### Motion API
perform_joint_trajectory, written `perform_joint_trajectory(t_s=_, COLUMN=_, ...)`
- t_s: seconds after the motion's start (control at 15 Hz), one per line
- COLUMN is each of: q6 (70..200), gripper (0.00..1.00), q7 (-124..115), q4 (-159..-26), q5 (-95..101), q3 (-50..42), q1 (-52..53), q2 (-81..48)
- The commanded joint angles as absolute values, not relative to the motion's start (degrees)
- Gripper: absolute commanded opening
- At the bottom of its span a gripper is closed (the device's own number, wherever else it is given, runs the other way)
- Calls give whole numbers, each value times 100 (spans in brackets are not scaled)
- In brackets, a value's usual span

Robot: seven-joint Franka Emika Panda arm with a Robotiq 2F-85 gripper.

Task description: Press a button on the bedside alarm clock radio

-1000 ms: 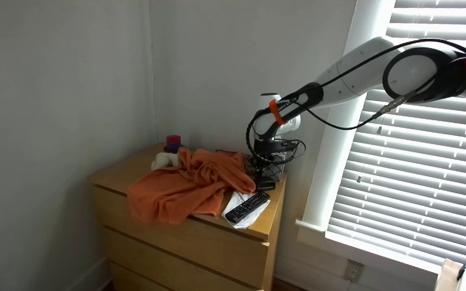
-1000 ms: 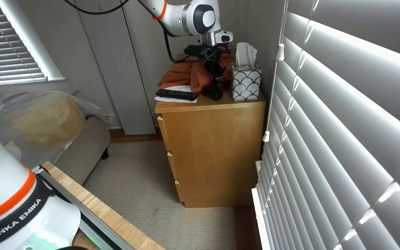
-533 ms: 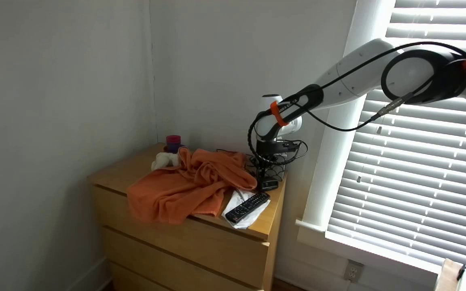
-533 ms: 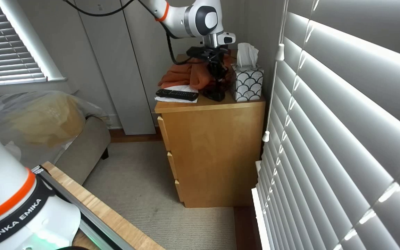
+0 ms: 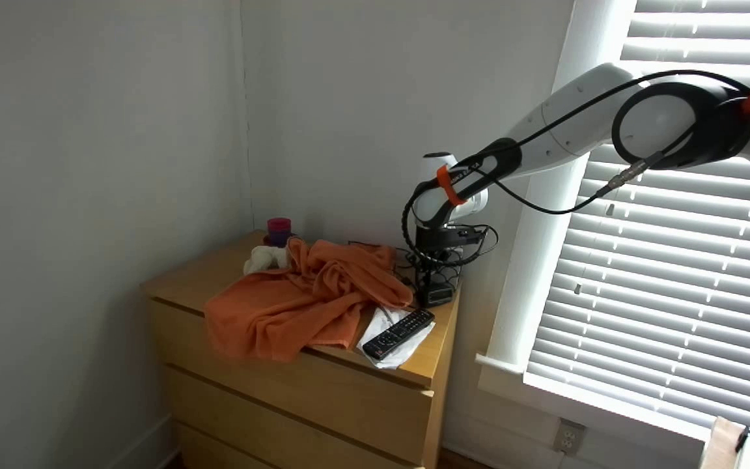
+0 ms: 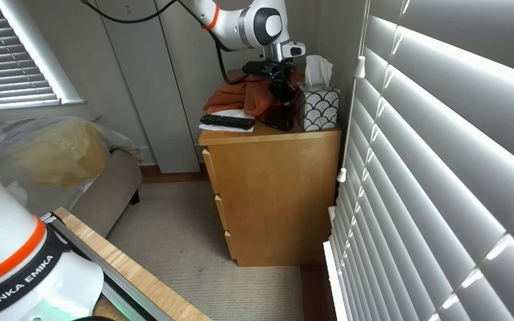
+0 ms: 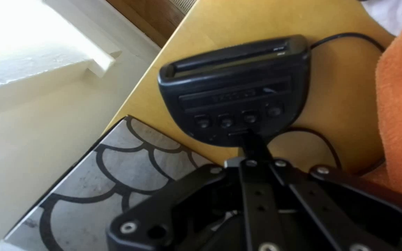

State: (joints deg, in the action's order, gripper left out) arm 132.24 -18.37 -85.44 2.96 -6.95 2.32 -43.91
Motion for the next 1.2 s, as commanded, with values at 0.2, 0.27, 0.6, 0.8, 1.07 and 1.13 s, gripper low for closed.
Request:
perform_joint_trajectory(t_s=0.2, q6=13297, gripper=0, q7=-1845, q4=-8805, q5=422, q3=-706, q1=369, q2=-4252)
perform_joint_trajectory(t_s=0.27, q6=13303, gripper=0, q7=-1853, q4=-8870, q5=440, q3=-705, q1=394, q2=-4185)
perform_joint_trajectory(t_s=0.6, q6=13310, gripper=0, q7=-1877, q4=-9100, q5=499, q3=-716, q1=528, q2=-3963)
perform_joint_trajectory(t_s=0.8, q6=13290, gripper=0, q7=-1883, q4=-9309, q5=584, q3=-742, q1=599, q2=-3771)
perform_joint_trajectory(t_s=1.07, q6=13224, gripper=32, q7=-1518, q4=-9941, q5=812, q3=-672, q1=609, q2=-3190)
perform_joint_trajectory(t_s=1.13, q6=13253, gripper=40, q7=-1420, q4=-10143, q5=886, q3=-665, q1=617, q2=-2993)
